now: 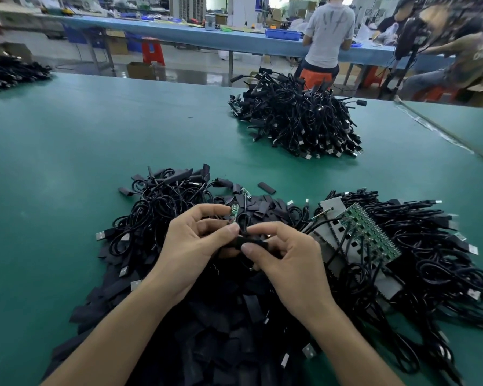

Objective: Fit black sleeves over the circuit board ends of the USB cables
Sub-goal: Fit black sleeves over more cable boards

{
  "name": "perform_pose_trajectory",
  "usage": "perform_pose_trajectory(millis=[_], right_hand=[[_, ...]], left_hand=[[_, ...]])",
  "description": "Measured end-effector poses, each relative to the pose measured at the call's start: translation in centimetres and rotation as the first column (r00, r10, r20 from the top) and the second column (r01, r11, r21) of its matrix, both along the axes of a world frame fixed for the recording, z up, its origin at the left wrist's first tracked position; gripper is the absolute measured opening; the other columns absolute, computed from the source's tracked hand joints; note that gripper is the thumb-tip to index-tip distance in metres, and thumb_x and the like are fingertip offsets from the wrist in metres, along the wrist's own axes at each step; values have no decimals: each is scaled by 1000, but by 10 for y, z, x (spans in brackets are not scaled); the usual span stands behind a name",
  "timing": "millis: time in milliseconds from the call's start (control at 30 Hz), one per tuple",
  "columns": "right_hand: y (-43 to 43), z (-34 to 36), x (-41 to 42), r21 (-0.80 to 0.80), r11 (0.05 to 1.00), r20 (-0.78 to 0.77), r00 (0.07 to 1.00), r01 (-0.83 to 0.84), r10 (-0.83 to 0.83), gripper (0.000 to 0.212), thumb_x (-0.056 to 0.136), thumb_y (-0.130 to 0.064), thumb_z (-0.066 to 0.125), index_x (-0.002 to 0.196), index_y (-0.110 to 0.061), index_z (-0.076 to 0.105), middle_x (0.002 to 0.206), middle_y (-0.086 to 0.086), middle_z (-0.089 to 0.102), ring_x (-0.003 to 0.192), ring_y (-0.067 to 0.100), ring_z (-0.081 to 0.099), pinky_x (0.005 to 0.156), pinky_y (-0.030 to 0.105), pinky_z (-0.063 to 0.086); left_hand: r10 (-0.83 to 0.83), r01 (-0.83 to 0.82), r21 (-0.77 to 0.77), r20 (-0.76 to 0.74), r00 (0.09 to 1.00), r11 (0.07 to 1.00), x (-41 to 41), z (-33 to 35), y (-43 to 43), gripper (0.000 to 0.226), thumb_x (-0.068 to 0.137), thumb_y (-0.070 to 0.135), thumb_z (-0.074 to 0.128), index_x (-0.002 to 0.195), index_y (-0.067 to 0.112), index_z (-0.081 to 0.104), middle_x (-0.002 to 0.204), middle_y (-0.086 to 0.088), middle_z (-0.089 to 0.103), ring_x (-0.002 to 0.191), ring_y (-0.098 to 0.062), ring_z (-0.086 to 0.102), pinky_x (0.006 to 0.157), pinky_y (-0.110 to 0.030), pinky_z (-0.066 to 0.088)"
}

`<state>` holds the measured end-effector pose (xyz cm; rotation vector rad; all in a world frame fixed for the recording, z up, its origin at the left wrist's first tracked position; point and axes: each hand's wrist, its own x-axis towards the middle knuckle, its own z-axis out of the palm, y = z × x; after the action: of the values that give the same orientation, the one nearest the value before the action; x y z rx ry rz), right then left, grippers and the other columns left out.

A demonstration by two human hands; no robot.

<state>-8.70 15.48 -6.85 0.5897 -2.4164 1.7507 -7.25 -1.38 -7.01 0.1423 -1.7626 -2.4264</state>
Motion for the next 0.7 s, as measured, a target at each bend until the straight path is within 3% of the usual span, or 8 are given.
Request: perform_pose_trajectory(millis=[167,333,600,700], right_hand=[[3,-6,3,24,1000,-56,998,8,-7,22,78,-22,83,95,-35,76,86,-23,73,80,-1,70,71,9,50],[5,-7,5,63,998,-75,997,12,-8,36,75,-24,86,105,-39,73,94,-25,72,87,-3,68,76,15,53],[9,-3,5,-55,994,-102,989,98,-104,26,72,-28,83,97,-33,77,91,-22,73,85,-3,69,75,8,49],[12,2,9,-107,988,-103,987,113,-124,27,70,-33,79,97,-32,77,89,-19,75,84,0,71,76,15,54]], left_hand=[[-23,23,-58,-6,1000,998,0,-2,-1,43,58,21,87,98,17,73,84,-15,71,71,-22,69,62,-26,57],[0,-1,-70,-13,1000,998,-1,-3,-1,42,55,22,88,95,20,74,82,-13,71,67,-19,68,59,-23,56],[-77,73,-139,-21,997,988,1,0,-1,32,64,21,83,94,14,76,81,-12,74,67,-19,70,56,-22,54],[-164,153,-183,-45,985,971,3,2,-4,25,68,19,84,92,17,79,72,-4,69,60,-11,63,50,-18,49]])
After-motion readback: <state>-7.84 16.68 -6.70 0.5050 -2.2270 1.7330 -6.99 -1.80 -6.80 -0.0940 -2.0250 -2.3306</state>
